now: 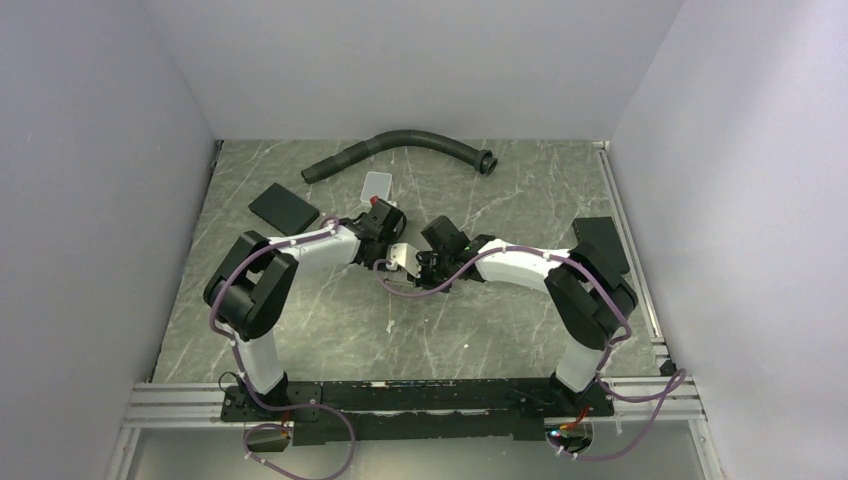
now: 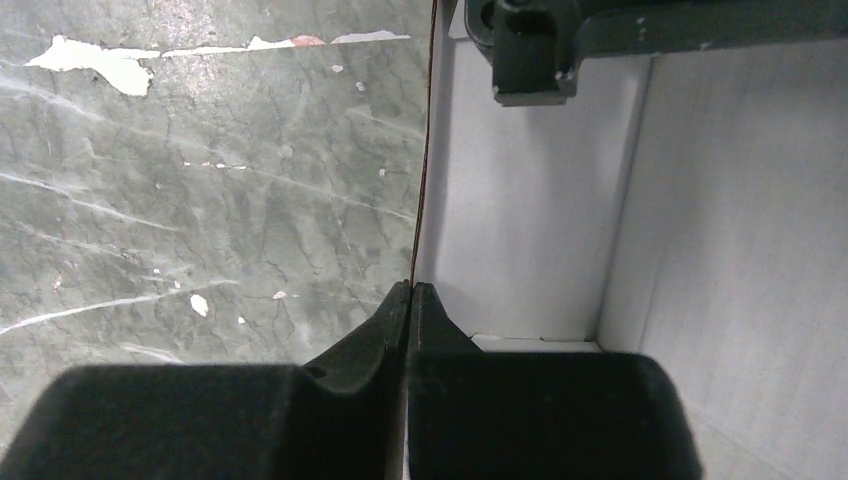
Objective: Fold the paper box
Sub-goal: Fold the paper box at the center of the board.
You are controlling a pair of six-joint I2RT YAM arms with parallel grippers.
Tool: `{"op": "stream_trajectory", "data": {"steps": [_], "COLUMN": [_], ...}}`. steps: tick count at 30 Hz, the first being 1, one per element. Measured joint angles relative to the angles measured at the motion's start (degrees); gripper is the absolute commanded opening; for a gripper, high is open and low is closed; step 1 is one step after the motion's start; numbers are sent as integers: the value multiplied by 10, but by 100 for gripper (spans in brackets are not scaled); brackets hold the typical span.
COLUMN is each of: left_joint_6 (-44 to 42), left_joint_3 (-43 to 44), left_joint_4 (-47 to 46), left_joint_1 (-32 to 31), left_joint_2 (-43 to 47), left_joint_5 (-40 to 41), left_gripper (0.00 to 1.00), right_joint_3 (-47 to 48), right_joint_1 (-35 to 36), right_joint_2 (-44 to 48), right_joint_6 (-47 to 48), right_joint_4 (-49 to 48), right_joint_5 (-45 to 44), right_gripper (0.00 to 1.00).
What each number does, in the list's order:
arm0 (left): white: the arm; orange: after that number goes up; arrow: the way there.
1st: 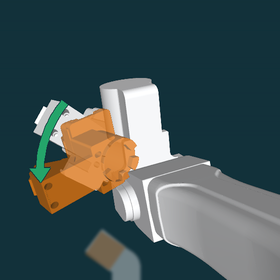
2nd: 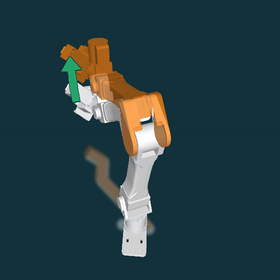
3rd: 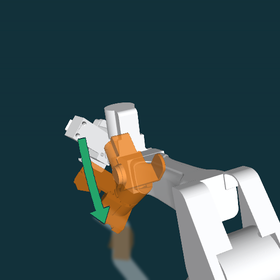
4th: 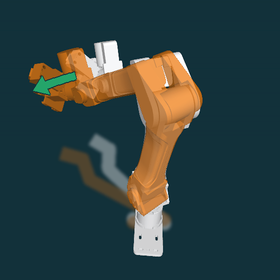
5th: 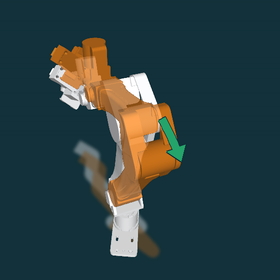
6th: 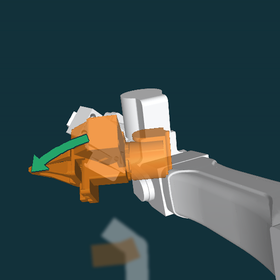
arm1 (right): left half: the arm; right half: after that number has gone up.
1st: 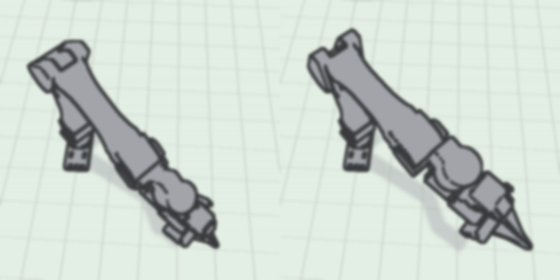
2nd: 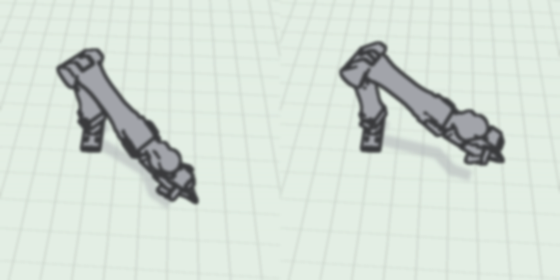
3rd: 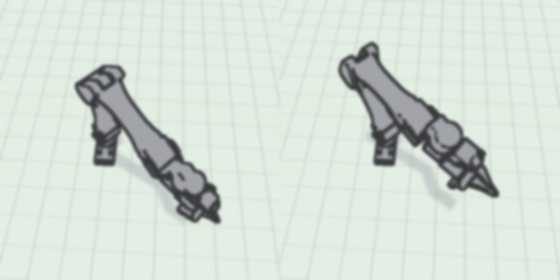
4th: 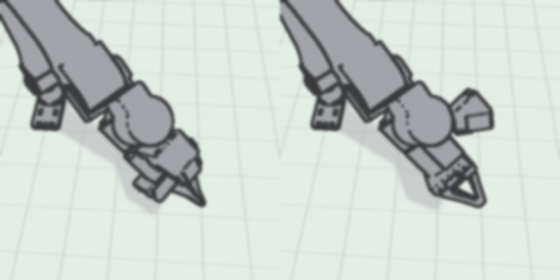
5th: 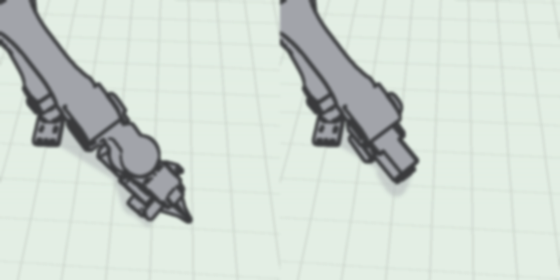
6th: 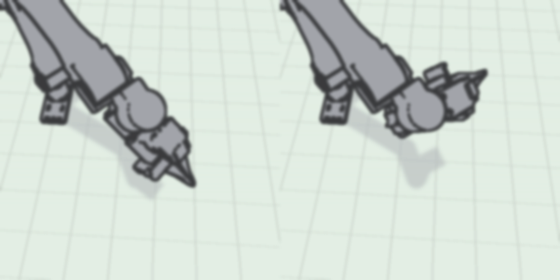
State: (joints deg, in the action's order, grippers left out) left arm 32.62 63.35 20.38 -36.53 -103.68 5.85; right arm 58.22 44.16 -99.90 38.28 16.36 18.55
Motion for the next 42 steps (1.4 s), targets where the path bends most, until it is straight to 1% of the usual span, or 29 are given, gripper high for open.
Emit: {"op": "stream_trajectory", "data": {"steps": [2, 4, 8, 13, 14, 16, 21, 26, 27, 34, 42], "left_joint_6": [0, -1, -6, -9, -10, -10, -11, -9, -9, -8, -2], "left_joint_3": [-3, -5, -6, 6, 10, 18, 23, 23, 23, 23, 21], "left_joint_4": [-5, -7, -6, 10, 16, 27, 34, 35, 35, 35, 35], "left_joint_1": [3, 3, 4, -1, -4, -6, -6, -6, -6, -6, -6], "left_joint_2": [1, 2, 3, -2, -5, -9, -12, -12, -12, -11, -7], "left_joint_5": [-2, -2, 1, 20, 24, 26, 25, 26, 27, 31, 31], "left_gripper": [18, 9, 0, 0, 2, 9, 23, 28, 30, 35, 37], "right_joint_3": [0, 0, 0, 0, 0, 0, 0, 0, 0, 0, 0], "right_joint_1": [2, 2, 2, 2, 2, 1, 1, 1, 1, 1, 2], "right_joint_2": [0, 0, 0, 0, 0, 0, -1, -1, -1, -1, -1], "right_joint_6": [0, 0, -2, -3, -4, -8, -11, -11, -11, -11, -12], "right_joint_4": [-1, -1, -1, -2, -1, -3, -4, -4, -4, -4, -5], "right_joint_5": [0, 0, -1, -1, 0, 0, 0, 0, 0, -1, 0], "right_gripper": [0, 0, 0, 0, 0, 0, 0, 0, 0, 0, 0]}}
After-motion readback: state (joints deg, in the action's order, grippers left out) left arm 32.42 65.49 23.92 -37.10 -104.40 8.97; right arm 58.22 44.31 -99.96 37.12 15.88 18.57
